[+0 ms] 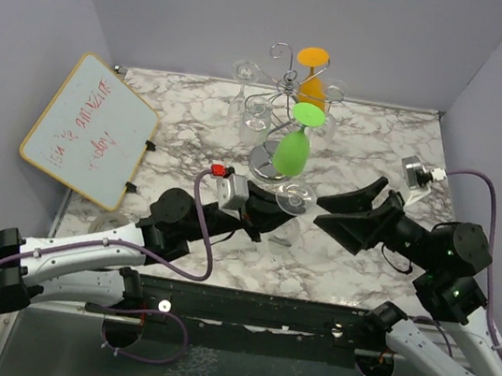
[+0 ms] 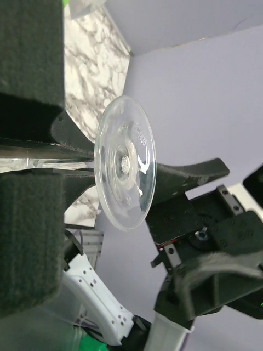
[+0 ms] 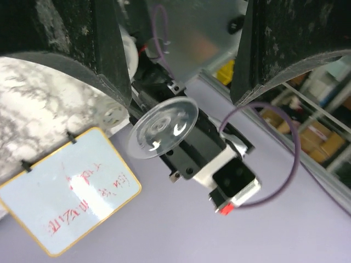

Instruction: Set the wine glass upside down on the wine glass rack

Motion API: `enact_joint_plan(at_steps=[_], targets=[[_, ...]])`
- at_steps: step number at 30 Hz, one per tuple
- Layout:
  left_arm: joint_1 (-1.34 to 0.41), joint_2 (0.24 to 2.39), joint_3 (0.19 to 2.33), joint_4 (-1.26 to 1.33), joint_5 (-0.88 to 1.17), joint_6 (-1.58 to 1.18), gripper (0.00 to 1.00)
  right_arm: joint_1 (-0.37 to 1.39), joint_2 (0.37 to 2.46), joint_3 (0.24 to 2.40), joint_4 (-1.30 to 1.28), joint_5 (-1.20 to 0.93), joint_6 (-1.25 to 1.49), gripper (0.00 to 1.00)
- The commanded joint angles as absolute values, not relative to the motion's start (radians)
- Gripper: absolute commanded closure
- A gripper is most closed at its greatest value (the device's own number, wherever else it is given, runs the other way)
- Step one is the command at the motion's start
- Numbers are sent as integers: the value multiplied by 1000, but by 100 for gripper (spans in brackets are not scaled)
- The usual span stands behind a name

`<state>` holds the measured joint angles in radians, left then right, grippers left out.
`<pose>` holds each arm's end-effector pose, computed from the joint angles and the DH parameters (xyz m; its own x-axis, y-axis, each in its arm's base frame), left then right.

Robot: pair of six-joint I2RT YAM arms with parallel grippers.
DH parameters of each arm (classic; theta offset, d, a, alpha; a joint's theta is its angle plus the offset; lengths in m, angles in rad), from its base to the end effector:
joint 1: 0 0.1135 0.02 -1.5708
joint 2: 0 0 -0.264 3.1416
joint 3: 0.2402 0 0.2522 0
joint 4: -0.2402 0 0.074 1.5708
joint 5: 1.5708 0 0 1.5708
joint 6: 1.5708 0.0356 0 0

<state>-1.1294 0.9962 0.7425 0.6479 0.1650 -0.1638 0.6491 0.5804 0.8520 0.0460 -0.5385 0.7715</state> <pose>0.0927 -0.2099 0.3736 0.0059 -0.3890 -0.9212 0.9706 0.2238 -0.0883 0.0833 0.0861 0.4144 -0.4541 0.4068 -0.7927 -0.8237 0.1475 0.5475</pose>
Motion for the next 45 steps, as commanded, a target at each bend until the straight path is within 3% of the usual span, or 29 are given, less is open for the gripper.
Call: enact_joint_plan(at_steps=[1, 8, 14, 17, 19, 20, 22, 24, 29, 32, 36, 40, 42, 45], targets=[[-1131, 951, 716, 684, 160, -8, 100, 655, 648, 912, -80, -465, 992, 25], [-1130, 938, 696, 684, 145, 58, 100, 655, 691, 931, -130, -472, 1121, 33], [-1131, 955, 689, 683, 147, 92, 100, 656, 706, 909, -97, -499, 1173, 52], [-1131, 962, 678, 683, 147, 99, 100, 655, 719, 910, -87, -507, 1183, 71], [-1131, 964, 670, 682, 146, 99, 100, 655, 720, 907, -62, -513, 1195, 94], [-1131, 965, 666, 680, 145, 94, 96, 655, 715, 906, -52, -512, 1200, 98], [-1131, 966, 656, 673, 138, 72, 81, 655, 701, 900, -23, -506, 1203, 99], [-1131, 962, 644, 657, 137, 57, 72, 655, 683, 900, -17, -483, 1206, 99], [-1131, 948, 608, 627, 130, 58, 67, 655, 657, 904, -9, -464, 1217, 99], [-1131, 953, 613, 583, 131, 91, 72, 655, 658, 909, -8, -465, 1224, 99], [-1131, 966, 634, 538, 128, 125, 98, 656, 661, 909, -11, -462, 1225, 99], [-1131, 975, 647, 521, 126, 133, 100, 655, 660, 903, -9, -455, 1229, 99], [-1130, 975, 649, 516, 99, 126, 100, 655, 660, 899, -20, -446, 1225, 89], [-1131, 956, 645, 514, 12, 97, 100, 656, 660, 899, -64, -416, 1197, 52]])
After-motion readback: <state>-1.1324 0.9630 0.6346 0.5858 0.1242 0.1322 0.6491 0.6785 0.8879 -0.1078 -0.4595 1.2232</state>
